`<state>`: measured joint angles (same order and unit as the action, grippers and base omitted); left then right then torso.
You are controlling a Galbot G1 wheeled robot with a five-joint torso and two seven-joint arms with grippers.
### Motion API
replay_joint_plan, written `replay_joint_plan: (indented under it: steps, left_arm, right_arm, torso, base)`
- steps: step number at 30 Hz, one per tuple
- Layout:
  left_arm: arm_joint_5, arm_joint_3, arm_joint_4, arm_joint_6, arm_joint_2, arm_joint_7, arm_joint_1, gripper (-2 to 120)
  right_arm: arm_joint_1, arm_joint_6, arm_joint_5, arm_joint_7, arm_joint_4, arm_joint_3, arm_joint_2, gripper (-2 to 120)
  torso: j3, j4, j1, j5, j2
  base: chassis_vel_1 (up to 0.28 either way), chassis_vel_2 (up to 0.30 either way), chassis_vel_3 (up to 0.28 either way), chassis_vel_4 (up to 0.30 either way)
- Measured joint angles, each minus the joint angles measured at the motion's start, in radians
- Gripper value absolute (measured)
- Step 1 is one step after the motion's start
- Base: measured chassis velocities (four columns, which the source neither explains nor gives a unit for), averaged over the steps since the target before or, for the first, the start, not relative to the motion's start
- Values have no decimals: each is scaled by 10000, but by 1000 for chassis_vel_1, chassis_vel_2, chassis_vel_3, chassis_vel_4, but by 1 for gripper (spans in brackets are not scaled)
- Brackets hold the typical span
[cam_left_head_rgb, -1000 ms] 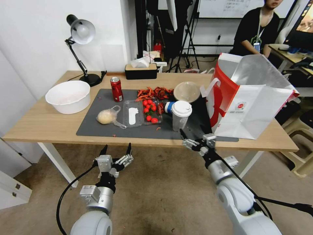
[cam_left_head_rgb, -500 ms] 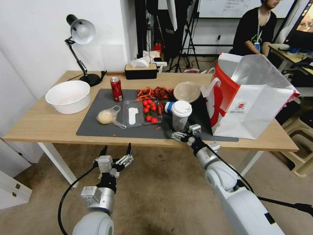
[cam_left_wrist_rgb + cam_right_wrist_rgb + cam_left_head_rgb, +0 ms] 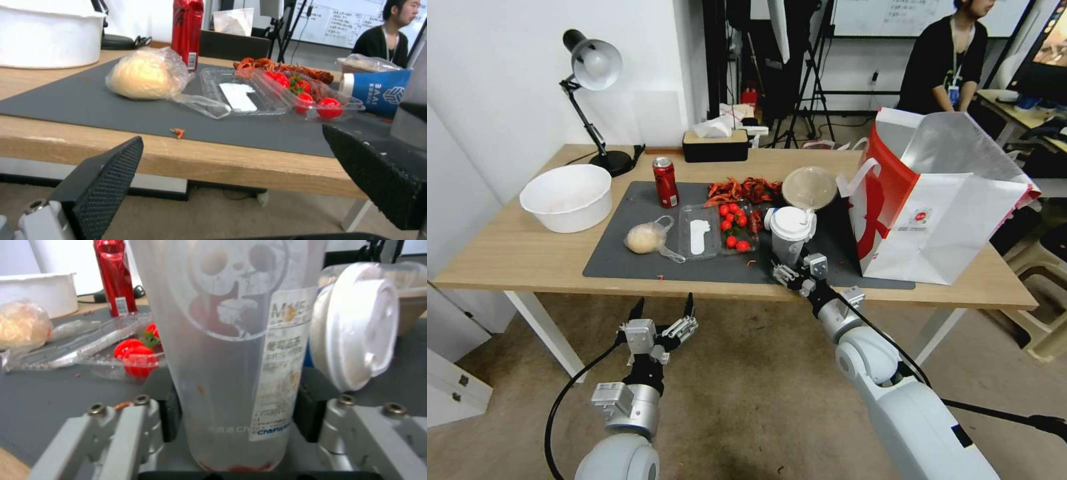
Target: Pick up the trash from the table and place it into the takeout bag.
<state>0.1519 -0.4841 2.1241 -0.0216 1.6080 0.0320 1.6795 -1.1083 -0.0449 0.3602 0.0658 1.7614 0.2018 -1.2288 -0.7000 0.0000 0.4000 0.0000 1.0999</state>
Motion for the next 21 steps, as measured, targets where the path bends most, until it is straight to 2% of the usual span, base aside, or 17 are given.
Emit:
replay_joint_plan:
  steps: [9, 11, 16, 19, 21]
  left_arm:
    - [-33, 52, -135, -104, 0, 0, -46, 100]
    - [-36, 57, -153, -133, 0, 0, -55, 100]
    - [-38, 64, -158, -145, 0, 0, -64, 100]
    - [-48, 80, -168, -176, 0, 0, -66, 100]
    - [-56, 88, -179, -190, 0, 2, -66, 100]
  right_arm:
    - [-264, 243, 121, 95, 433, 250, 83, 26]
    - [-286, 373, 522, 255, 897, 453, 163, 19]
    - [-111, 443, 1383, 326, 1702, 821, 433, 11]
    - [292, 317, 2279, 66, 2490, 1533, 807, 3]
    - [484, 181, 2605, -174, 2720, 1801, 963, 3]
  torso:
    - [0, 0, 0, 1, 0]
    - [0, 1, 0, 1, 0]
    - [0, 1, 0, 1, 0]
    - [0, 0, 0, 1, 0]
    - [0, -1, 0, 0, 0]
  base:
    - [0, 0, 0, 0]
    - [0, 0, 0, 0]
    - [0, 0, 0, 0]
    - [0, 0, 0, 0]
    - [0, 0, 0, 0]
